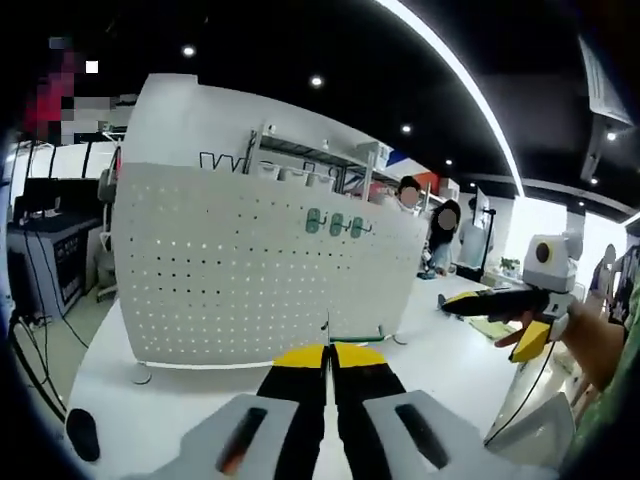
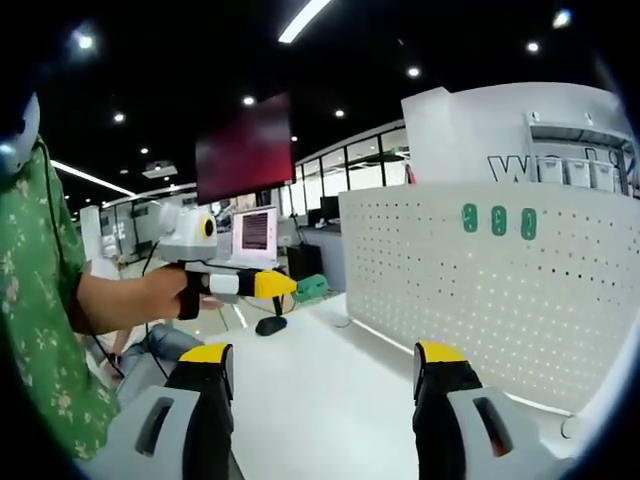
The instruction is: Insert the hook assembly into the mounting plate slot until the hook locks in place.
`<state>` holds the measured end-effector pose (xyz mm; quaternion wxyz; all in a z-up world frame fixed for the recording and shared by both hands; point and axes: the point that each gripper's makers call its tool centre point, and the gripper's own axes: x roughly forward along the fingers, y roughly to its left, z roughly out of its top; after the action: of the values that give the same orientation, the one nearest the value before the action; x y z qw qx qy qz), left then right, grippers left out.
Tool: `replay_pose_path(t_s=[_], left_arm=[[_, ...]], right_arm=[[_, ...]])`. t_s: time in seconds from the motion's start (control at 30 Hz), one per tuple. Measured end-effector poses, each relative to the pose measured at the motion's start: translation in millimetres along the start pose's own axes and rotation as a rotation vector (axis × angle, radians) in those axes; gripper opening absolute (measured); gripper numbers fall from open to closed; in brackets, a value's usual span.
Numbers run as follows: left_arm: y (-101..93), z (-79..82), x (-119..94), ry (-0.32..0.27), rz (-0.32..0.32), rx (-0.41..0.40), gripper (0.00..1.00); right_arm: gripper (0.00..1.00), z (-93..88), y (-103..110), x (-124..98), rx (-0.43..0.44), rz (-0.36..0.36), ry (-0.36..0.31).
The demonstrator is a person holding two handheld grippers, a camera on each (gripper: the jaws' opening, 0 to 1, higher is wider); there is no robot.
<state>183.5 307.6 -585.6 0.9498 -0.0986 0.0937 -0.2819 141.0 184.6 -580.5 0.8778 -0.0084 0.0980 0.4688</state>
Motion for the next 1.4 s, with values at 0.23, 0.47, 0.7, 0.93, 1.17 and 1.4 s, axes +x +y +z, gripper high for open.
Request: replay_pose_path(t_s=[0.23, 0.47, 0.7, 0.93, 1.17, 1.4], left_arm=[[-15.6, 7.1, -5, -0.044, -0.081, -0.136, 0.02], [-18.8, 13.0, -13, -0.075, -0.142, -0.226, 0.01], [-26.4, 21.1, -20, -0.115, -0.219, -0.337, 0.01], [-37.4, 24.9, -21, -0.136, -0.231, -0.328, 0.01], [-42.8, 32.2, -19, -0.163, -0.21, -0.25, 0.01], [-53.6, 37.7, -18, -0.183, -0.154, -0.002, 0.01]], right_arm=[[0.73, 8.9, 4, 0, -0.014, 0.008, -0.017], [0.72, 15.1, 5, -3, 0.01, 0.017, -0.044], [0.68, 19.9, 7, -3, 0.028, 0.032, -0.066], [0.59, 34.4, 19, 1, 0.117, 0.097, -0.127], [0.53, 43.3, 25, 3, 0.156, 0.125, -0.16], [0.46, 47.5, 28, 6, 0.195, 0.145, -0.172]])
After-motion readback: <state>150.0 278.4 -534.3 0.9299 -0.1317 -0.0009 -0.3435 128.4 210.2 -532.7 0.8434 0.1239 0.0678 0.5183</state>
